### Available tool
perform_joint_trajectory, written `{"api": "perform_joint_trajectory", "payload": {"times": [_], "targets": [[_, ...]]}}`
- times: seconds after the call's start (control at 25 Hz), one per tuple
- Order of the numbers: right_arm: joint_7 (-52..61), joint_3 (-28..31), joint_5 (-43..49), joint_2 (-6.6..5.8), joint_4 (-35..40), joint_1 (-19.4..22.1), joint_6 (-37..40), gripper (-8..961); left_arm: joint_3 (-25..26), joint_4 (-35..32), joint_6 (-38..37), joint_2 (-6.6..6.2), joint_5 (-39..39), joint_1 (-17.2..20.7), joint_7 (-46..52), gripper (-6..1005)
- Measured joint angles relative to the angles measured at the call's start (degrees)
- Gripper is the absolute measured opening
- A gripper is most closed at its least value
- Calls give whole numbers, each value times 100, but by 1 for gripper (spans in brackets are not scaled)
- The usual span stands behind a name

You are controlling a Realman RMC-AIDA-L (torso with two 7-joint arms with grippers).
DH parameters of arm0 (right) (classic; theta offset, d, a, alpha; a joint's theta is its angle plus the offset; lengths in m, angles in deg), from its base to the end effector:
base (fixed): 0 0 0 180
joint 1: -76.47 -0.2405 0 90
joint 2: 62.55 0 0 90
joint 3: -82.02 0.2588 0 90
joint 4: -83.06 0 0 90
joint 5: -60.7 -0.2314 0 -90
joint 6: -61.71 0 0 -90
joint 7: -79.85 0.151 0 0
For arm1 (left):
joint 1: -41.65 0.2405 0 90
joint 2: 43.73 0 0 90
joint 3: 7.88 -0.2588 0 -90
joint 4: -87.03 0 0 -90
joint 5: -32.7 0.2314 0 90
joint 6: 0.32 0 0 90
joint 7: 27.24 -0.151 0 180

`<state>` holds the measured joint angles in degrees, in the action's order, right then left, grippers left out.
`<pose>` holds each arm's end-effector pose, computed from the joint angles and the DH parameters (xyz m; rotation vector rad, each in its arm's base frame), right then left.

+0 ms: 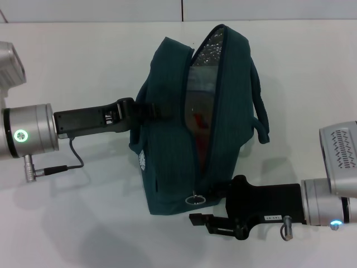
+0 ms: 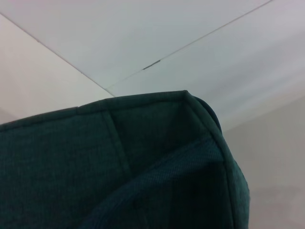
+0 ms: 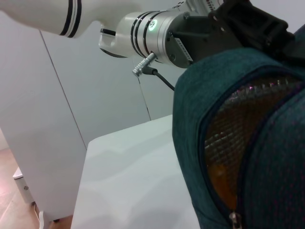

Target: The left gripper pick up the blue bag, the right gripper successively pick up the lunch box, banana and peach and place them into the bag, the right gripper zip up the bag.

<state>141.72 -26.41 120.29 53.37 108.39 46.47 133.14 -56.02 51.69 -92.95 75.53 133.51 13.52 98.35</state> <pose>0.2394 0.2959 -0.1275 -3.0177 0.3864 0.7131 -0.2516 0.3368 -0.0176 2.3206 1.6926 1.0075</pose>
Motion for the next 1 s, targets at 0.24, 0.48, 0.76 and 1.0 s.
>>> {"api": "perform_joint_trajectory", "payload": {"times": [0.24, 0.48, 0.76, 1.0], "targets": [[-20, 13, -1, -2, 37, 17, 21, 391, 20, 0, 0, 0, 0, 6, 0, 34], [-69, 15, -1, -12, 42, 21, 40, 338, 68, 0, -7, 0, 1, 9, 0, 33], [-89, 77, 0, -10, 45, 56, 46, 249, 68, 0, -9, 0, 1, 10, 0, 34], [-177, 78, 0, -8, 59, 73, 87, 175, 68, 0, -9, 0, 0, 9, 0, 33]]}}
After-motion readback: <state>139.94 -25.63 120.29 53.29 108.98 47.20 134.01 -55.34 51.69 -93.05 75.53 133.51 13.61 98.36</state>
